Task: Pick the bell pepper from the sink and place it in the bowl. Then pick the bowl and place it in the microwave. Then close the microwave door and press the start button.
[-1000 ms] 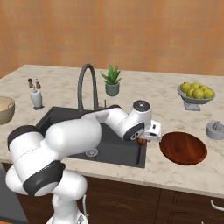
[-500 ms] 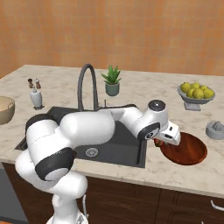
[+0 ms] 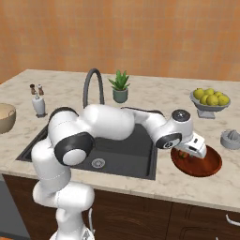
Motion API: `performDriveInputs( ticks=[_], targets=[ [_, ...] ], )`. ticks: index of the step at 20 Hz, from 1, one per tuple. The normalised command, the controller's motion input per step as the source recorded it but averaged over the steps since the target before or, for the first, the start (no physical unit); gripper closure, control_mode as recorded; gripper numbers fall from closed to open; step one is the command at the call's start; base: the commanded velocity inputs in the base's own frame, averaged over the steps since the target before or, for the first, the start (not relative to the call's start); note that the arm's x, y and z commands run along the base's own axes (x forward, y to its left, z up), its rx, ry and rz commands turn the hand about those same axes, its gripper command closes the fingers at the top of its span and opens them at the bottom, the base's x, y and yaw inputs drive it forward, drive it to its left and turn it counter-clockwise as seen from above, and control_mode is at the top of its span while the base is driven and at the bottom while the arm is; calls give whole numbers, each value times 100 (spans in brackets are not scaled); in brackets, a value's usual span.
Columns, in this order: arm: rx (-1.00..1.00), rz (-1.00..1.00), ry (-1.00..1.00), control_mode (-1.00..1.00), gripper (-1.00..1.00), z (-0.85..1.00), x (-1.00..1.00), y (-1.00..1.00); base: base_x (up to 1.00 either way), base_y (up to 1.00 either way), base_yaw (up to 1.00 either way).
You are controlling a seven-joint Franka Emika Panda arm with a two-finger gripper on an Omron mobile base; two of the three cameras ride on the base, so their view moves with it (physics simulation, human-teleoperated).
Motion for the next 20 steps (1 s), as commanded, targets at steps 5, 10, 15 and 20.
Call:
performDriveInputs(
  ticks=[5,10,15,20],
  targets=[
    [5,0,0,-100,100,-35,18,-34,0,0,0],
    [6,0,1,-100,100,-27,18,-32,0,0,0],
    [1,0,1,-100,100,-30,29,-11,0,0,0],
    [0,0,3,-100,-100,-35,30,0,0,0,0]
  ],
)
